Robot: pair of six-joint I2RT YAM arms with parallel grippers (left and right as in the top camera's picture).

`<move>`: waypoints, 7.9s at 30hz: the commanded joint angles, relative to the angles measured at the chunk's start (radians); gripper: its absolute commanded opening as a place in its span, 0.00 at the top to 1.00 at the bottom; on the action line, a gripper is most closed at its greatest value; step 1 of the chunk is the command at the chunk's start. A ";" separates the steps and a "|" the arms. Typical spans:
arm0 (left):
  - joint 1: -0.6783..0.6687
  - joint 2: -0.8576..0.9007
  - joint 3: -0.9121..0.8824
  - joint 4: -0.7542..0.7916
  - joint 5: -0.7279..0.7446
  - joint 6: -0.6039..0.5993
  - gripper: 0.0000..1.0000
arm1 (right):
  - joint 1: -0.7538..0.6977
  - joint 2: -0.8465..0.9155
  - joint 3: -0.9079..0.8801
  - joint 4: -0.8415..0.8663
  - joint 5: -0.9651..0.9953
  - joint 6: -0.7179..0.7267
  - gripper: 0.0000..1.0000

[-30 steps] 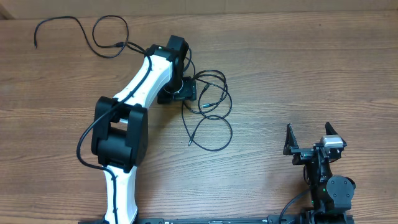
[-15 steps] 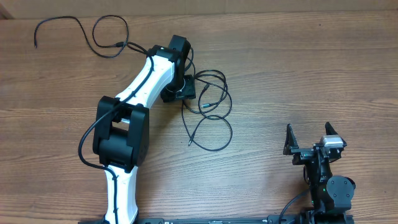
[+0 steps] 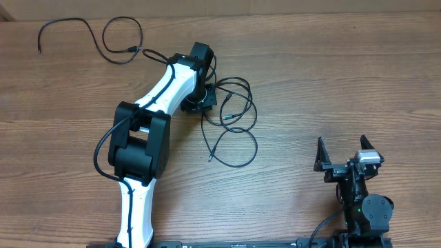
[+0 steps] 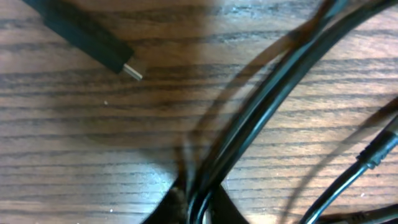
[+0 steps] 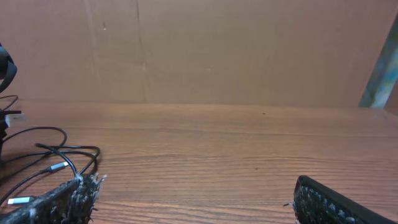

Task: Untangle cables

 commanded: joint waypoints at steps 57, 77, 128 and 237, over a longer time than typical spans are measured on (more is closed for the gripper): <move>-0.010 -0.512 0.348 -0.298 -0.418 -0.084 0.96 | 0.005 -0.007 -0.010 0.005 0.002 0.003 0.00; 0.045 -0.454 0.219 -0.474 -0.163 0.114 0.96 | 0.005 -0.007 -0.010 0.005 0.002 0.003 0.00; 0.076 -0.251 -0.143 -0.146 0.028 0.428 0.43 | 0.005 -0.007 -0.010 0.006 0.002 0.003 0.00; 0.126 -0.327 1.180 -0.718 -0.100 -0.095 0.96 | 0.005 -0.007 -0.010 0.006 0.002 0.003 0.00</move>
